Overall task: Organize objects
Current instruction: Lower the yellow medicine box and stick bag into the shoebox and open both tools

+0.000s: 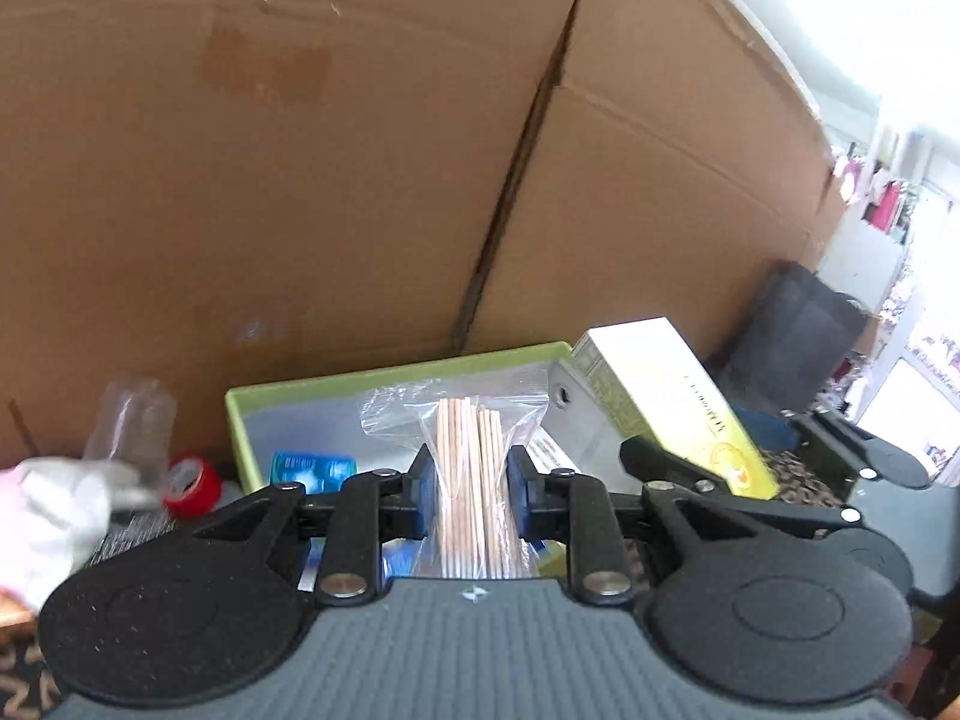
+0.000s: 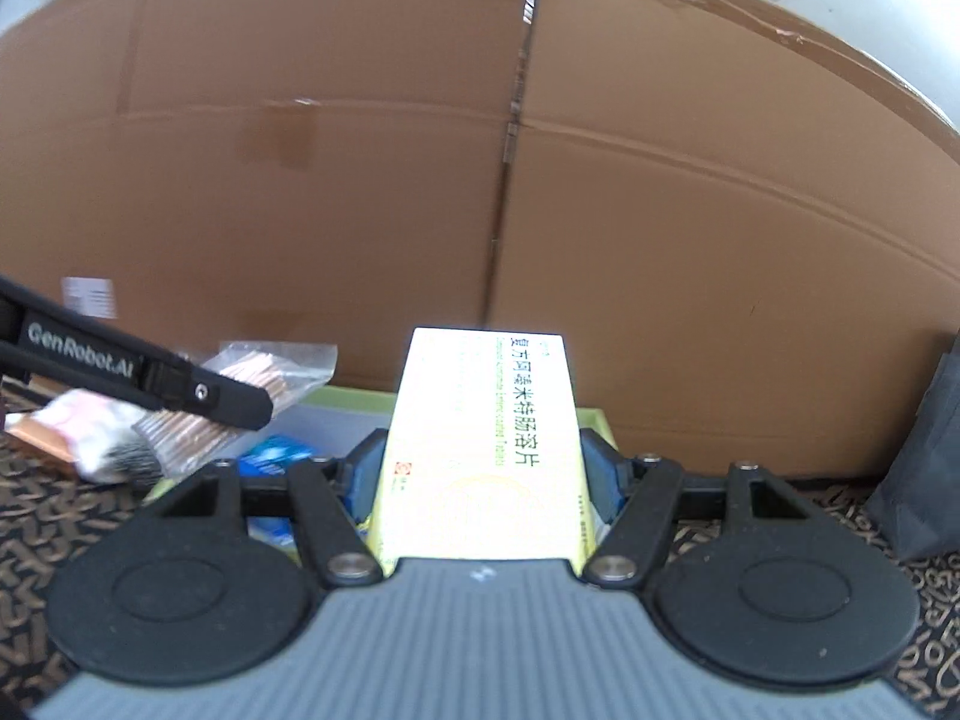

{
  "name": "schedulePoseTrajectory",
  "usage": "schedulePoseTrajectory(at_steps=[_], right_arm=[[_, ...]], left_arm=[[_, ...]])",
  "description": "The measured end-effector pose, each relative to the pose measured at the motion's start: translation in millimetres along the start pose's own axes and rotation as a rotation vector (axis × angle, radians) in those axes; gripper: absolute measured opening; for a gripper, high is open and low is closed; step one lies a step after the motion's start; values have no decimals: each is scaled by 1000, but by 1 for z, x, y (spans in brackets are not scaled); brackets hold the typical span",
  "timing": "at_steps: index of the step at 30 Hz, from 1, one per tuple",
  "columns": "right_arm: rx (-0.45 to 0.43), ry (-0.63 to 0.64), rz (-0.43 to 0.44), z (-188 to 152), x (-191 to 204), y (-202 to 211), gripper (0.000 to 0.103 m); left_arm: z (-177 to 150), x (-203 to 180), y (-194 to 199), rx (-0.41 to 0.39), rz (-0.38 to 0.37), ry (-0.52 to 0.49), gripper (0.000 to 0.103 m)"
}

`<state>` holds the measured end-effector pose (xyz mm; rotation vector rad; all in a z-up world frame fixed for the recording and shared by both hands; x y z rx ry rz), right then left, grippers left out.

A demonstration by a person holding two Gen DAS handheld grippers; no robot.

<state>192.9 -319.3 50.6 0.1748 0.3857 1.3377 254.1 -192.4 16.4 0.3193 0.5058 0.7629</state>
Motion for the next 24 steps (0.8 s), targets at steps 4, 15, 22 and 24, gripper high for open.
schedulePoseTrajectory(at_steps=[4, 15, 22, 24], right_arm=[[40, 17, -18, -4, -6, -45, 65], [161, 74, 12, -39, 1, -118, 73], [78, 67, -15, -42, 0, -99, 103], [74, 58, -13, -47, -1, -89, 103]], left_arm=[[2, 8, -41, 34, 32, -24, 25], [-5, 22, -81, 69, 15, -1, 61], [-12, 30, -58, -3, 49, 4, 86], [-13, 32, -53, -5, 61, 8, 86]])
Point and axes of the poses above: each gripper's, at about its wrist camera, not at the fingertips, and y roughly against the way its jaws point, x to its left, z to its top, the point moved 8 cm from there along -y, roughly the way its jaws point, and after that the axes turned 8 degrees about -z, right-handed, at the moved point
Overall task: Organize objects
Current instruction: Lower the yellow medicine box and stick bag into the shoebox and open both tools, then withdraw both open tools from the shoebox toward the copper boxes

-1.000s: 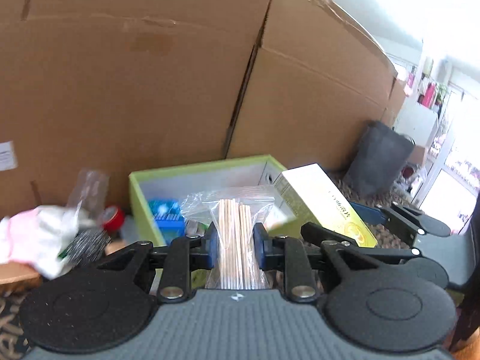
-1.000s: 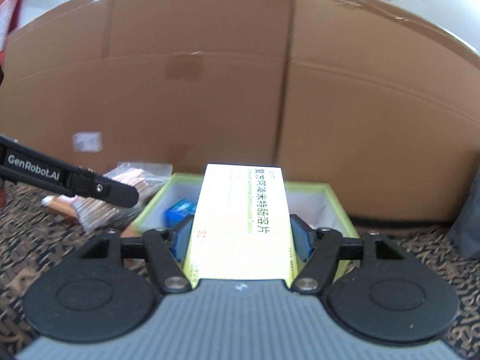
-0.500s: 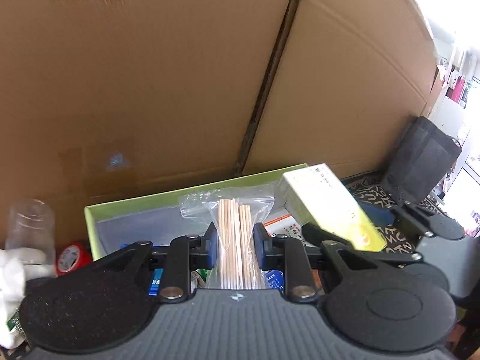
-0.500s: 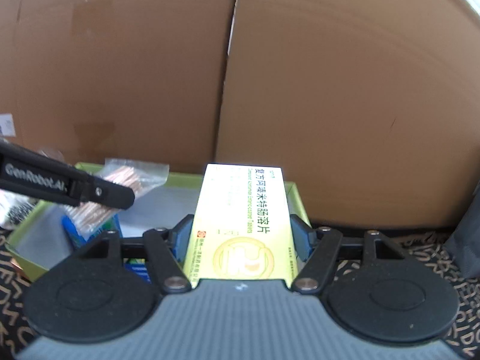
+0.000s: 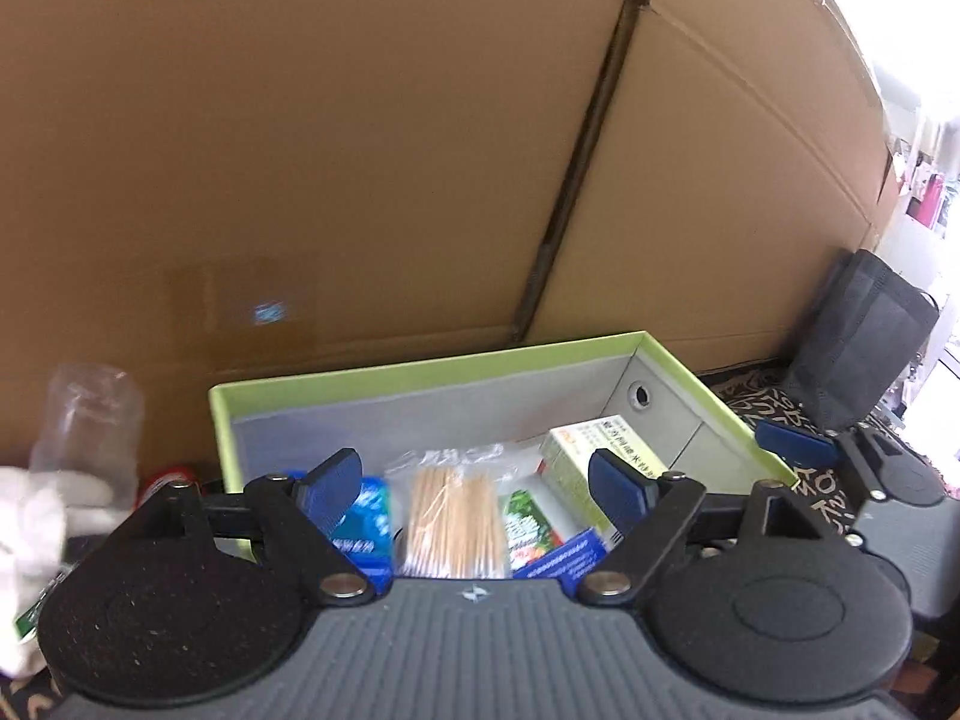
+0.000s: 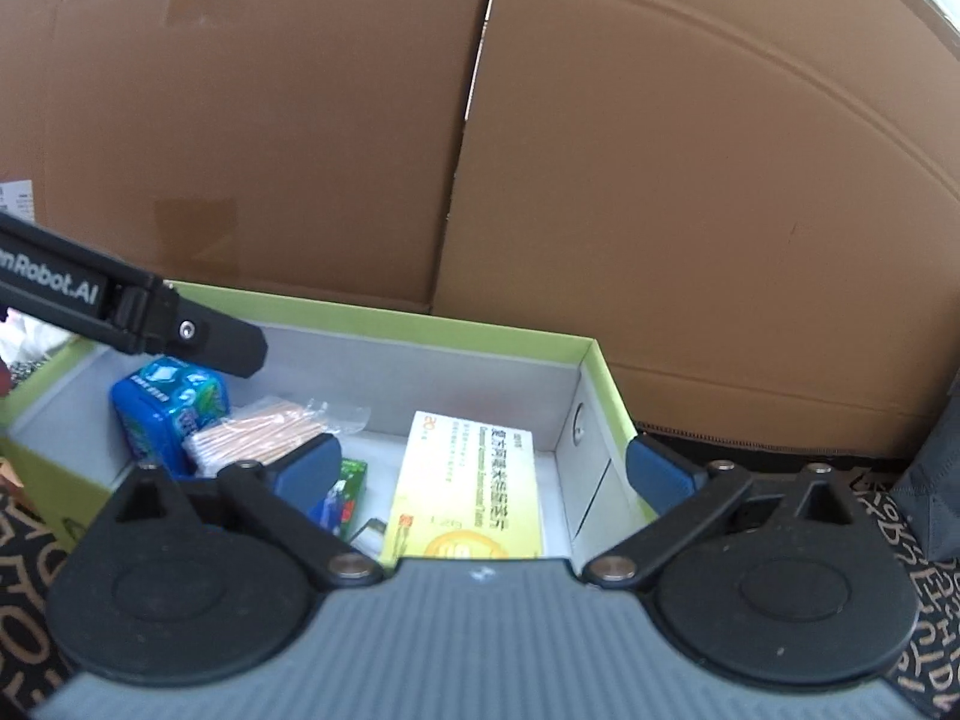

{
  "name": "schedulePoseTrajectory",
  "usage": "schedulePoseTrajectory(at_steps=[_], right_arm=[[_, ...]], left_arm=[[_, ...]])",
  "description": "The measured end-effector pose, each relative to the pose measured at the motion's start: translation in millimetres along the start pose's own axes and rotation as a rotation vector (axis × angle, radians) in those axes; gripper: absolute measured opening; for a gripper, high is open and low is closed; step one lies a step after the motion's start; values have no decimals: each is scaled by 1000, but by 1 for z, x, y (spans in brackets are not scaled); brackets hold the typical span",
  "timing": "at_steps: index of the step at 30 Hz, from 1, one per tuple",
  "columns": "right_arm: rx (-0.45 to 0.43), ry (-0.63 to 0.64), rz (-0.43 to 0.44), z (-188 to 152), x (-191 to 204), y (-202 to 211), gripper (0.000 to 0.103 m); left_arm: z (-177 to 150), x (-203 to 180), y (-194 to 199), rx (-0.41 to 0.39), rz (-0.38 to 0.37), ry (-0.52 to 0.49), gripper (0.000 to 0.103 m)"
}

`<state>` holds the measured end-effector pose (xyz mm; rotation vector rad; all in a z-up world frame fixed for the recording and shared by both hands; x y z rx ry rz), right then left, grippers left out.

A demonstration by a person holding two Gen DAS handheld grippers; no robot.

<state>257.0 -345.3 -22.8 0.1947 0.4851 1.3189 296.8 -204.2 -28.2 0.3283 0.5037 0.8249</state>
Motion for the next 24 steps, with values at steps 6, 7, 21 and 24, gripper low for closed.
schedulePoseTrajectory(at_steps=[6, 7, 21, 24], right_arm=[[-23, -4, 2, -1, 6, 32, 103], [-33, -4, 5, 2, 7, 42, 103], [-114, -19, 146, -1, 59, 137, 103], [-102, -13, 203, -14, 85, 150, 103]], left_arm=[[-2, -7, 24, -14, 19, -24, 86], [-2, -9, 29, -22, 20, -34, 86], [-53, 13, 147, -119, 127, -18, 87], [-78, 32, 169, -109, 153, 21, 87]])
Point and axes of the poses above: each gripper's, at about its wrist camera, not at the fingertips, and y roughly against the way its jaws point, x to its left, z to its top, the point moved 8 cm from there along -y, roughly the way its jaws point, and after that the axes turned 8 degrees about -z, right-handed, at the moved point
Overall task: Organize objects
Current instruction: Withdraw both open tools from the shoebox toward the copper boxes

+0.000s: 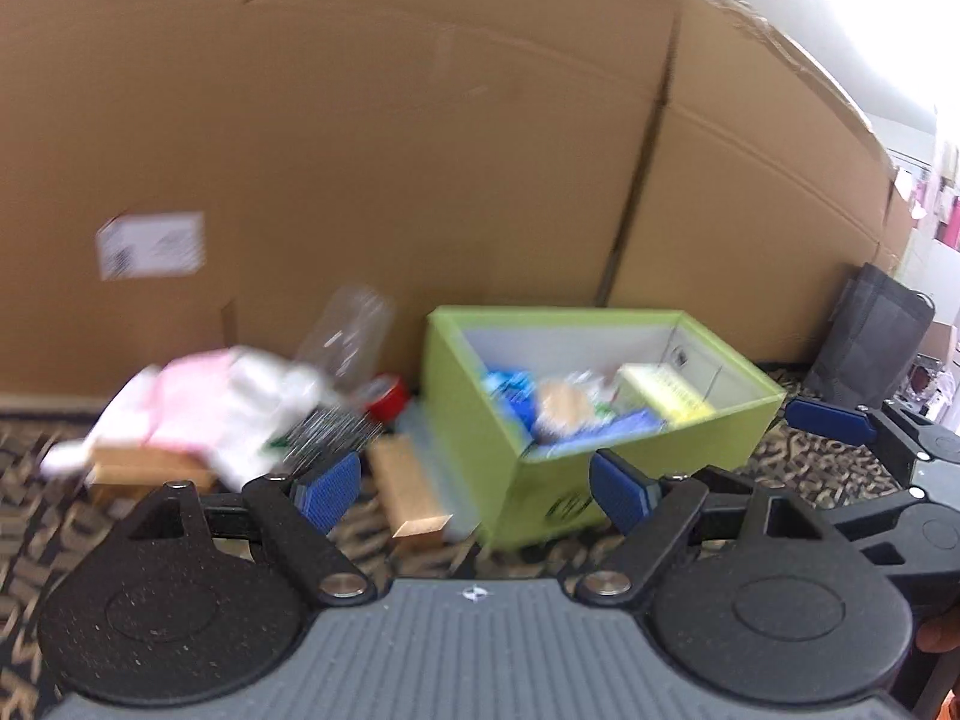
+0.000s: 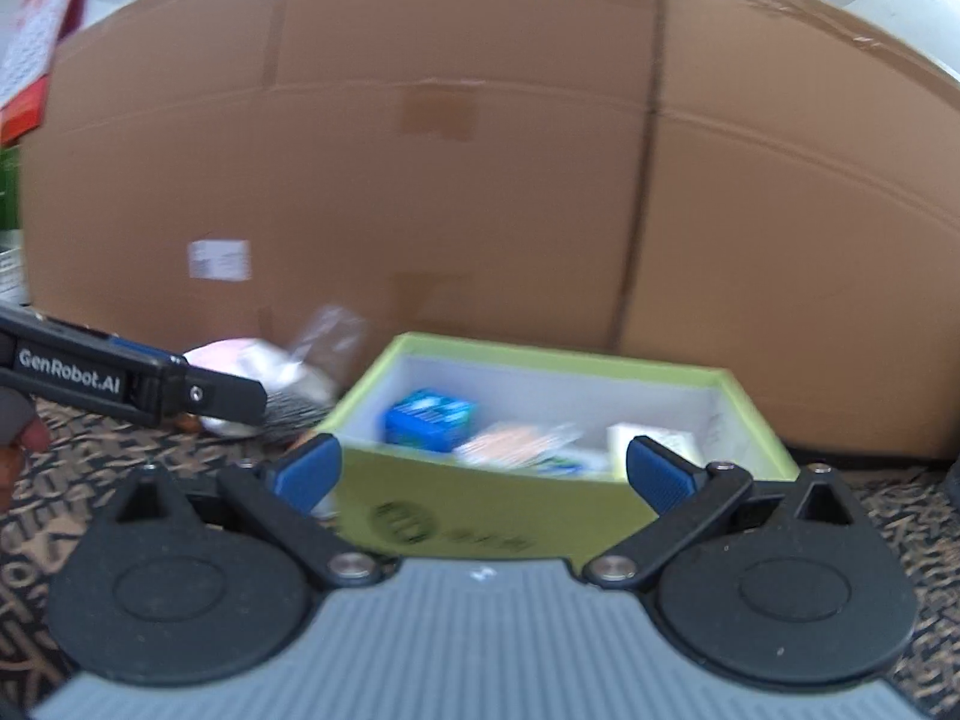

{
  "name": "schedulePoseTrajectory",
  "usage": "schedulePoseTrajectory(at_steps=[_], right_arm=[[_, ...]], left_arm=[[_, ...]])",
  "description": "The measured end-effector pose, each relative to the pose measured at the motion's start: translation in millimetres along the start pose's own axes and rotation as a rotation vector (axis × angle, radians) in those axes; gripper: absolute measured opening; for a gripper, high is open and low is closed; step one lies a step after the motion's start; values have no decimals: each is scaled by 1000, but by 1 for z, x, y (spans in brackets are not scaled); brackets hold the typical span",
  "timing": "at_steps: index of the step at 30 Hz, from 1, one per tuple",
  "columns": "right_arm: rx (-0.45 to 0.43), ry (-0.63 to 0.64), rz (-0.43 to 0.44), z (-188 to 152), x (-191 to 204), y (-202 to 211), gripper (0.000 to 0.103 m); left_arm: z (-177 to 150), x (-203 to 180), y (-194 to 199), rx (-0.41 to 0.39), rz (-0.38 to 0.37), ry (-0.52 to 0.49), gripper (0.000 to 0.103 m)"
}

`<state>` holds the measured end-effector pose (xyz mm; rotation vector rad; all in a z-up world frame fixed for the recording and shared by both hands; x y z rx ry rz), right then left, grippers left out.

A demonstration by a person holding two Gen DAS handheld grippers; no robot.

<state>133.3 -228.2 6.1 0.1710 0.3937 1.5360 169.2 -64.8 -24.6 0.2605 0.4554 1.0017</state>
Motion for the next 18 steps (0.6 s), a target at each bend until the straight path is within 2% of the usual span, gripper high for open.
schedulePoseTrajectory(at_steps=[3, 10, 12, 15, 18], right_arm=[[30, 23, 58, -16, 32, 6, 103], [101, 43, 181, -50, 95, 5, 103], [117, 51, 195, -54, 108, -3, 103], [144, 21, 200, -54, 120, -15, 95], [169, -5, 167, -51, 125, -28, 88]], left_arm=[[-20, 27, 15, 17, 42, 46, 87], [-40, 99, 36, 61, 160, 117, 87], [-38, 122, 40, 50, 195, 152, 87], [-30, 146, 42, 31, 211, 176, 86], [-15, 161, 31, 35, 193, 130, 78]])
Point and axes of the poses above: each gripper's, at about its wrist camera, not at the fingertips, and y roughly against the way its jaws point, x to its left, z to its top, the point moved 8 cm from there along -y, roughly the way its jaws point, and after that the axes turned 8 degrees about -z, right-handed, at the moved point
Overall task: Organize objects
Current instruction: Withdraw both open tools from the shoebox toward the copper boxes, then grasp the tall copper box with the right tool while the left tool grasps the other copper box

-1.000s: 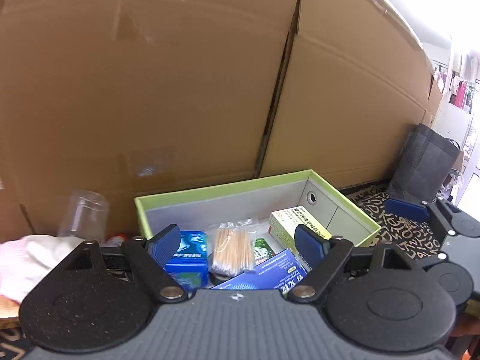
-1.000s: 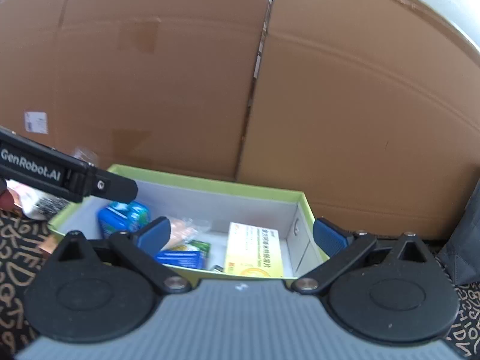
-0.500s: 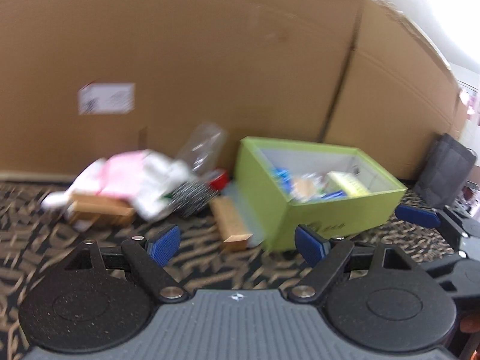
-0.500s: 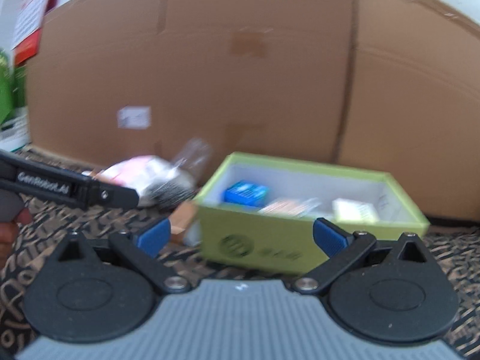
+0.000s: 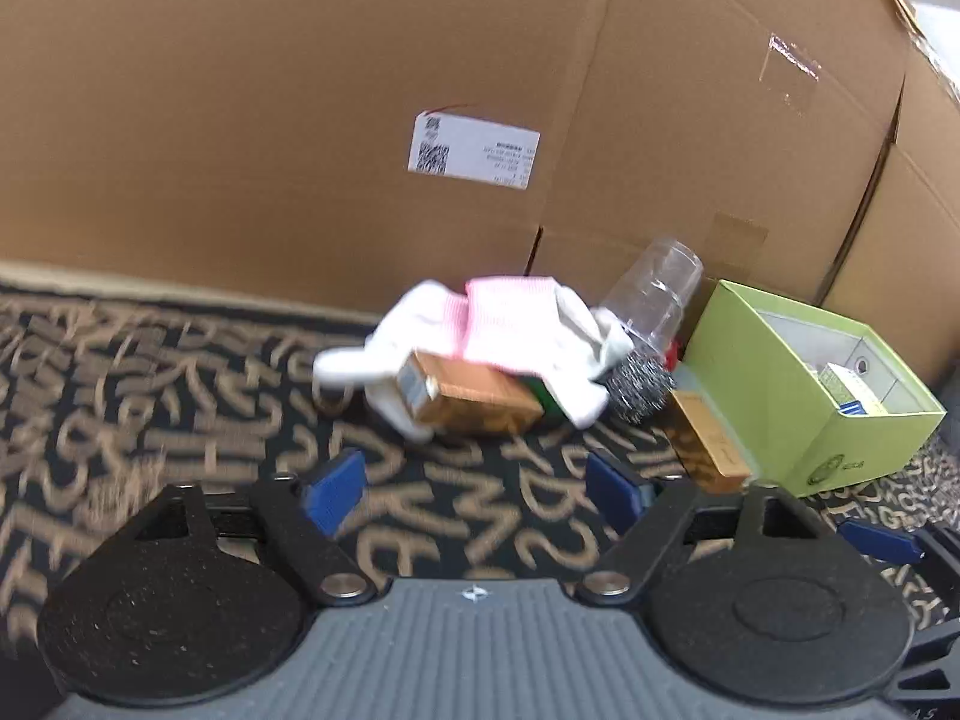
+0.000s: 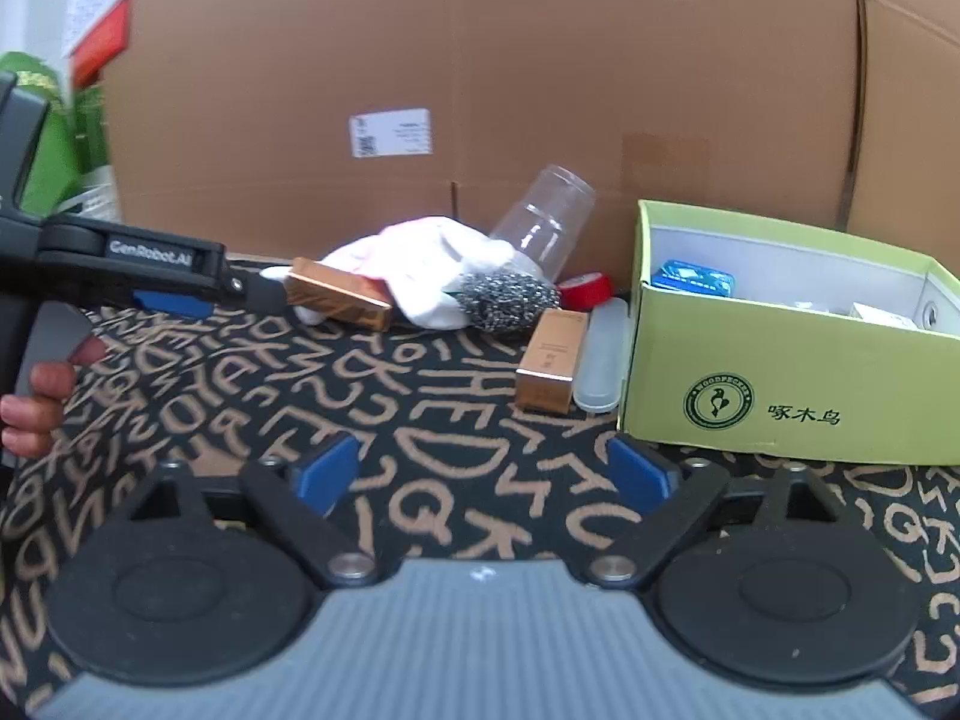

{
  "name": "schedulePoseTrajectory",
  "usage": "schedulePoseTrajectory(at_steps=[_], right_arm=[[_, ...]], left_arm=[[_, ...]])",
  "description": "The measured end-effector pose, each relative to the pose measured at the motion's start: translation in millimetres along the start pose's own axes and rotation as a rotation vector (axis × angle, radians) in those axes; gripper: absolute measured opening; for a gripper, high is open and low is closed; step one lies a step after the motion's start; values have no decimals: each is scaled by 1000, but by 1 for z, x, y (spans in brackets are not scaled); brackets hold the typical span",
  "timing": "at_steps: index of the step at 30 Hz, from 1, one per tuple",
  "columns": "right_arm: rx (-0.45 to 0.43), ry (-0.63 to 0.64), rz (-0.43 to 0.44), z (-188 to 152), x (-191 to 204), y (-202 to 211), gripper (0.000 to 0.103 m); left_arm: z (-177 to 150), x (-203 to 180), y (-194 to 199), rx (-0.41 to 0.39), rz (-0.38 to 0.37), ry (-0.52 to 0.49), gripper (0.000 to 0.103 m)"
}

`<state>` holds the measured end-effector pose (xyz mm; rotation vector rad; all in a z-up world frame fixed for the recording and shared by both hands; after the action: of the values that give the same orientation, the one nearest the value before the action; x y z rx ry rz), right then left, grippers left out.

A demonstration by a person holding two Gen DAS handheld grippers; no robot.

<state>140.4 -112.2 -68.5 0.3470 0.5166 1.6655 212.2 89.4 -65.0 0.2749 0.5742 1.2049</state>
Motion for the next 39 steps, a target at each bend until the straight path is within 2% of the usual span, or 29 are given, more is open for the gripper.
schedulePoseTrajectory(at_steps=[5, 7, 11, 16, 18, 19, 20, 21, 23, 27, 30, 33, 37, 39], right_arm=[[10, -52, -45, 10, 2, -21, 74], [26, -79, -71, 12, 0, -33, 72], [55, -132, -89, 16, -7, -55, 68], [81, -164, -132, 21, -16, -76, 60], [89, -168, -153, 22, -16, -83, 53], [92, -169, -158, 22, -15, -86, 38], [98, -173, -167, 20, -15, -88, 31], [97, -173, -168, 19, -15, -88, 31], [96, -170, -150, 17, -13, -83, 31], [107, -142, -84, 6, -6, -57, 31], [116, -120, -44, -8, -5, -29, 31], [126, -81, -33, -23, -6, 2, 31], [138, 21, -65, -41, -6, 39, 31], [144, 28, -66, -47, -7, 49, 31]], left_arm=[[25, 6, -26, -18, 0, -121, 78], [31, 8, -37, -11, -11, -145, 78], [31, 9, -50, 9, -71, -175, 78], [24, 8, -61, 43, -76, -246, 78], [20, 8, -65, 62, -73, -267, 61], [18, 8, -67, 80, -73, -274, 60], [17, 7, -66, 84, -73, -273, 55], [15, 5, -63, 85, -73, -274, 53], [10, 1, -55, 111, -76, -269, 45], [-17, -11, -40, 219, -54, -228, 33], [-39, -27, -22, 235, -45, -242, 33], [-60, -44, -1, 247, -75, -212, 33], [-80, -60, 19, 237, -116, -186, 33], [-86, -66, 22, 240, -117, -180, 38]])
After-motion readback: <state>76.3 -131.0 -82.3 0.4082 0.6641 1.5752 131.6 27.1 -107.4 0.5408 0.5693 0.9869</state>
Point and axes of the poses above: each gripper's, at about its wrist camera, not at the fingertips, and y roughly against the way its jaws point, x to its left, z to its top, the point moved 8 cm from there along -y, roughly the way its jaws point, and after that the axes turned 8 degrees about -z, right-handed, at the moved point
